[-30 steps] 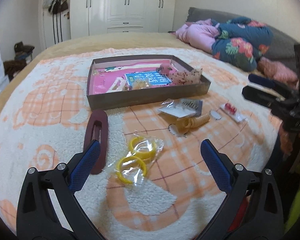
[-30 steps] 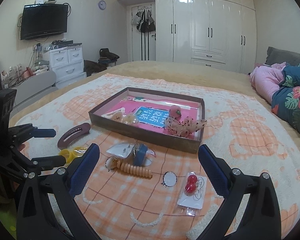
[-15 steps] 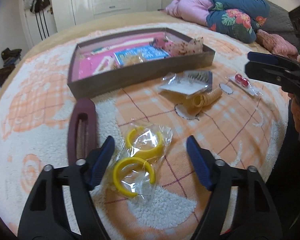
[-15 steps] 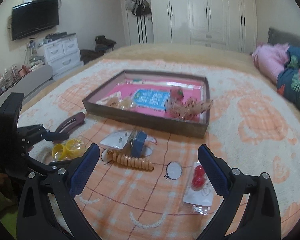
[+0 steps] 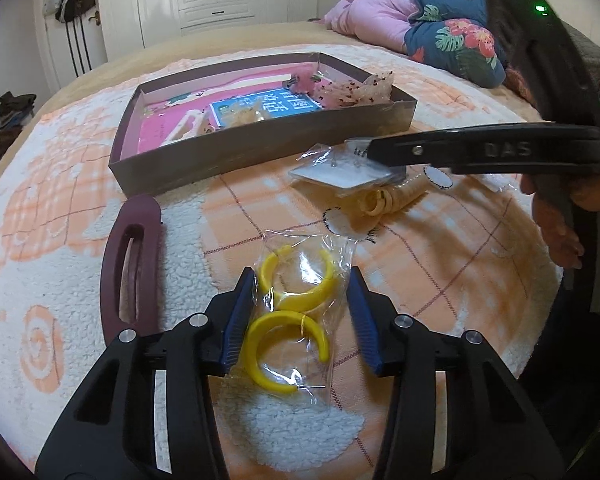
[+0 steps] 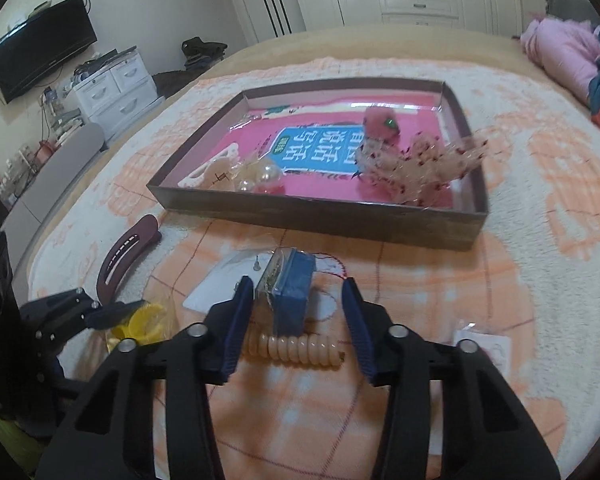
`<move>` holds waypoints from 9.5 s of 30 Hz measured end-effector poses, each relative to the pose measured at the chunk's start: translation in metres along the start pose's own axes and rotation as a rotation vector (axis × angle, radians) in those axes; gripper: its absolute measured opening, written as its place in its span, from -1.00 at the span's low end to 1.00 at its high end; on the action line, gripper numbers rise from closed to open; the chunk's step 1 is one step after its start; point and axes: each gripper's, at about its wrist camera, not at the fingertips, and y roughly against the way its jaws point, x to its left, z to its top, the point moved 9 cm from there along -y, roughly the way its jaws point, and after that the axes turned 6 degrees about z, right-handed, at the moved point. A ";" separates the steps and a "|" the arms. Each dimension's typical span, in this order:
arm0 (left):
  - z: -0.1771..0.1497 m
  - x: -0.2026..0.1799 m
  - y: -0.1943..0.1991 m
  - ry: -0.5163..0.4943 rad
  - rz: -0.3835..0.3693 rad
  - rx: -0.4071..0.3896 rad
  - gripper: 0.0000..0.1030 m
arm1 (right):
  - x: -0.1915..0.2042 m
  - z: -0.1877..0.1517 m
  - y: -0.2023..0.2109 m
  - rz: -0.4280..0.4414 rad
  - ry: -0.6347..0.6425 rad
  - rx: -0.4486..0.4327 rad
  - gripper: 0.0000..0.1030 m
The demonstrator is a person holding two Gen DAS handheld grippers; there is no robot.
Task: Organize jewelry
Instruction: 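Grasp the yellow rings bag with left tool while right tool grasps the blue box, then carry the rings bag into the pink box and open left tool while right tool drops the blue box there, then withdraw both open tools from the box, then move left tool to the white earring card while right tool approaches the red bead earrings, then grasp the white earring card with left tool while right tool grasps the red bead earring card, then carry the white card into the box with left tool while right tool carries the red earrings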
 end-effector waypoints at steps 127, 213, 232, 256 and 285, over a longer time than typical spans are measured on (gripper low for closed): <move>0.145 0.128 -0.033 0.341 0.031 -0.165 0.32 | -0.031 0.094 -0.003 -0.195 0.038 -0.199 0.30; 0.088 0.017 0.068 0.300 -0.017 -0.216 0.78 | -0.021 0.002 0.152 -0.258 0.099 -0.365 0.71; 0.061 -0.008 0.016 0.282 -0.054 -0.074 0.78 | -0.048 -0.034 0.120 -0.295 0.081 -0.256 0.71; 0.061 -0.019 -0.048 0.309 -0.101 0.083 0.46 | -0.069 -0.063 0.054 -0.288 0.087 -0.090 0.30; 0.060 0.013 -0.009 0.340 -0.100 -0.014 -0.33 | -0.027 -0.050 0.072 -0.195 0.168 -0.145 -0.18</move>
